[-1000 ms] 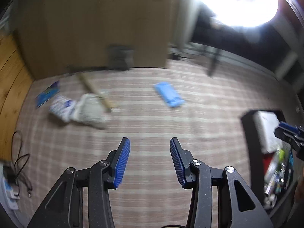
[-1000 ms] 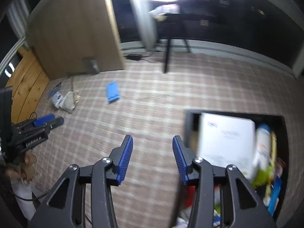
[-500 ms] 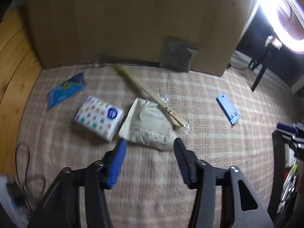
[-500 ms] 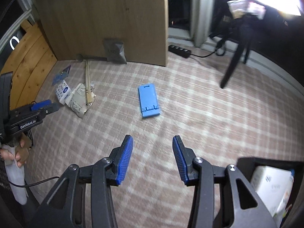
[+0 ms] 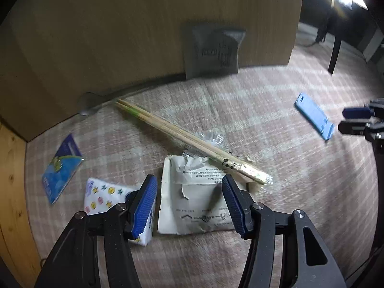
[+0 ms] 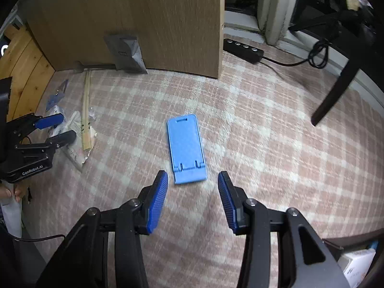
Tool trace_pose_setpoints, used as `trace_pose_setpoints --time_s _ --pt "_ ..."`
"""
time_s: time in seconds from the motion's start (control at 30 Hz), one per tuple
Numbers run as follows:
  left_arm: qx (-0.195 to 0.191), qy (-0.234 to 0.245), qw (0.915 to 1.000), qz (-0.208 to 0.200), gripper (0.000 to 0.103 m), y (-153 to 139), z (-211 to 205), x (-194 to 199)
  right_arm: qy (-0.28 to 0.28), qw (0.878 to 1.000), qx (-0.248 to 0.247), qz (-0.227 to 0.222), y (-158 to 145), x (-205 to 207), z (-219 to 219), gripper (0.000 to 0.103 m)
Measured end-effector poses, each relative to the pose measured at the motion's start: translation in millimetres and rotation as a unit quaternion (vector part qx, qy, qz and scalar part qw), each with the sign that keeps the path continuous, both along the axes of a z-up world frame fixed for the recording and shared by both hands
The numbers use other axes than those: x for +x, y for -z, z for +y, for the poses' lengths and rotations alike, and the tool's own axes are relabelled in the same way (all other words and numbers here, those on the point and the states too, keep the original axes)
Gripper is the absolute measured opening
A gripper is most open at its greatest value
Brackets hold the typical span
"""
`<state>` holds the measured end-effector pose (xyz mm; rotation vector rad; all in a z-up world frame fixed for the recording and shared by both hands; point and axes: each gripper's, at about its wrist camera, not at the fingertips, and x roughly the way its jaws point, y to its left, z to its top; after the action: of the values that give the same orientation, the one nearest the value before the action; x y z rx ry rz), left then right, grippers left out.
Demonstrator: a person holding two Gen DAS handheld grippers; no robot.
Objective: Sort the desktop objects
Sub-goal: 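Grasp the grey paper packet with the left gripper while the right gripper grasps the blue phone stand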
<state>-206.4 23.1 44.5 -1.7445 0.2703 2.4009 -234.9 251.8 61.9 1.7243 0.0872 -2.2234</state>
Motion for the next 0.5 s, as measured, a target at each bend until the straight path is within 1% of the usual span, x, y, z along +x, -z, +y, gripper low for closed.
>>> trace_pose_setpoints --time_s 0.07,0.1,0.13,0.2,0.27,0.33,0.37,0.4,0.43,0.5 --pt "0.005 0.010 0.9999 -0.010 0.058 7.2 2.9 -2.3 -0.007 1.000 0.003 -0.003 3.9 -3.8 -3.5 0.043" --pt "0.003 0.015 0.9998 -0.011 0.063 8.7 4.8 -2.5 -0.009 1.000 0.005 -0.004 5.4 -5.4 -4.8 0.043" --pt "0.005 0.021 0.9997 -0.011 0.075 9.8 7.3 -2.4 -0.010 1.000 0.006 -0.004 6.4 -6.6 -5.8 0.043" --pt "0.014 0.037 0.9991 -0.017 0.077 13.6 14.3 0.5 -0.013 1.000 0.010 -0.005 9.1 -9.7 -7.9 0.043" --pt "0.000 0.047 0.9989 -0.009 0.080 16.9 21.7 5.0 -0.016 1.000 0.008 -0.007 11.8 -12.4 -10.2 0.043" --pt "0.005 0.047 0.9989 -0.006 0.081 18.2 23.6 7.1 -0.020 1.000 0.011 -0.009 14.4 -14.4 -13.3 0.044" --pt "0.011 0.038 0.9992 -0.007 0.082 19.3 22.0 6.5 -0.023 1.000 0.014 -0.009 16.1 -15.3 -15.5 0.045" --pt "0.018 0.033 0.9993 -0.009 0.081 19.9 20.7 6.0 -0.026 0.999 0.017 -0.009 17.6 -16.5 -18.0 0.049" --pt "0.022 0.029 0.9993 -0.011 0.081 20.6 20.0 5.7 -0.028 0.999 0.021 -0.008 19.4 -17.4 -20.0 0.055" --pt "0.025 0.020 0.9995 -0.007 0.081 21.1 20.4 5.4 -0.032 0.999 0.031 -0.005 23.0 -19.8 -23.9 0.058"
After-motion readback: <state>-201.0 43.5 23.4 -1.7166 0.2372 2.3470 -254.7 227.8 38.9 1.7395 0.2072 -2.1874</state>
